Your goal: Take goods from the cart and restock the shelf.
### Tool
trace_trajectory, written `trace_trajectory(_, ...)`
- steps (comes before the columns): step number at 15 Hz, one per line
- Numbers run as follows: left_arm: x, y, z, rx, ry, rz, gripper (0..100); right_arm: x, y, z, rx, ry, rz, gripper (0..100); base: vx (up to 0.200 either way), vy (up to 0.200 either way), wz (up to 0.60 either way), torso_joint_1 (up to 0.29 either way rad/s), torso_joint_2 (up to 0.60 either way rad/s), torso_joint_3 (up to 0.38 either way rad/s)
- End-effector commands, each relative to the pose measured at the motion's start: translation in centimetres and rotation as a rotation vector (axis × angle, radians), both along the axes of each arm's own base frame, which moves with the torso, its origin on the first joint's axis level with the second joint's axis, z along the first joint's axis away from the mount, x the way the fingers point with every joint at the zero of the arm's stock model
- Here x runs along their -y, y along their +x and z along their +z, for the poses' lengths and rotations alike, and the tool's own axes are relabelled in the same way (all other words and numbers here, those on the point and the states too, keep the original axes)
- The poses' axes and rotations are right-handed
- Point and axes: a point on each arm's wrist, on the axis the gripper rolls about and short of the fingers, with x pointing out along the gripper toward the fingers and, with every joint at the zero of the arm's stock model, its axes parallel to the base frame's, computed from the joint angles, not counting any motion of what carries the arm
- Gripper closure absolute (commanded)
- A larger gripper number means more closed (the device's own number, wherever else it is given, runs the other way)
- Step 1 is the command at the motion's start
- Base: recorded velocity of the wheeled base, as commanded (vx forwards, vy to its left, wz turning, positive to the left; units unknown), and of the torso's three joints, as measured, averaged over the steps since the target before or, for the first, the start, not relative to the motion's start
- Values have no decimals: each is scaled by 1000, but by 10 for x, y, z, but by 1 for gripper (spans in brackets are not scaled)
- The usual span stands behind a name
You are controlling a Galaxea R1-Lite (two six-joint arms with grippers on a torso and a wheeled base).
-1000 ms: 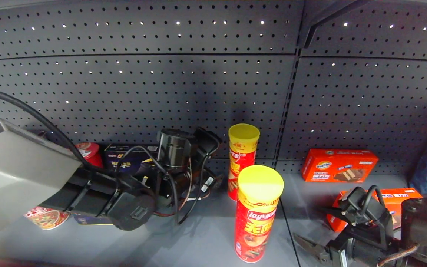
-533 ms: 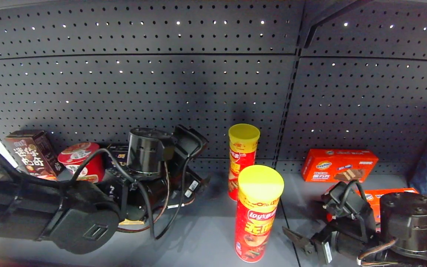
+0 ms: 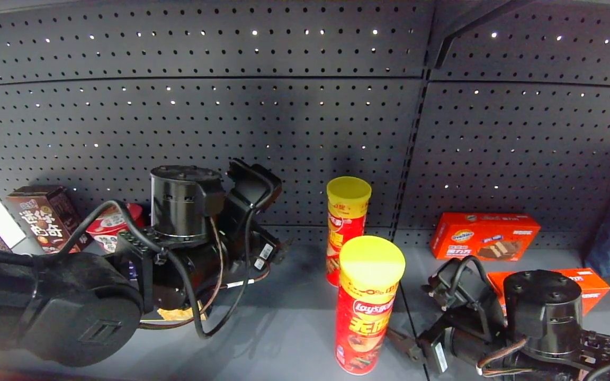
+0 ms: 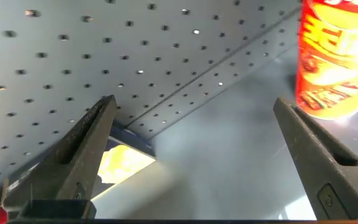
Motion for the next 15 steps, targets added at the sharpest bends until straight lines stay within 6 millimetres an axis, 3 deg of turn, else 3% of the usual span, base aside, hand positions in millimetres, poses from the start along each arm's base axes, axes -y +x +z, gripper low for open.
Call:
trace_trajectory(1,-1,0,1,4,-3,0,0,-3,-1,-3,-9,-8,12,0,0,0,0,0,0,0)
trace_trajectory(11,3,6,-6,2,-3,-1,0,-6,-1,-6,-14,-11,25,0,0,0,0,0,0,0)
trace_trajectory(15,3,4,-2,13,-10,-4,0,-1,-4,3,14,11,15,0,0,0,0,0,0,0)
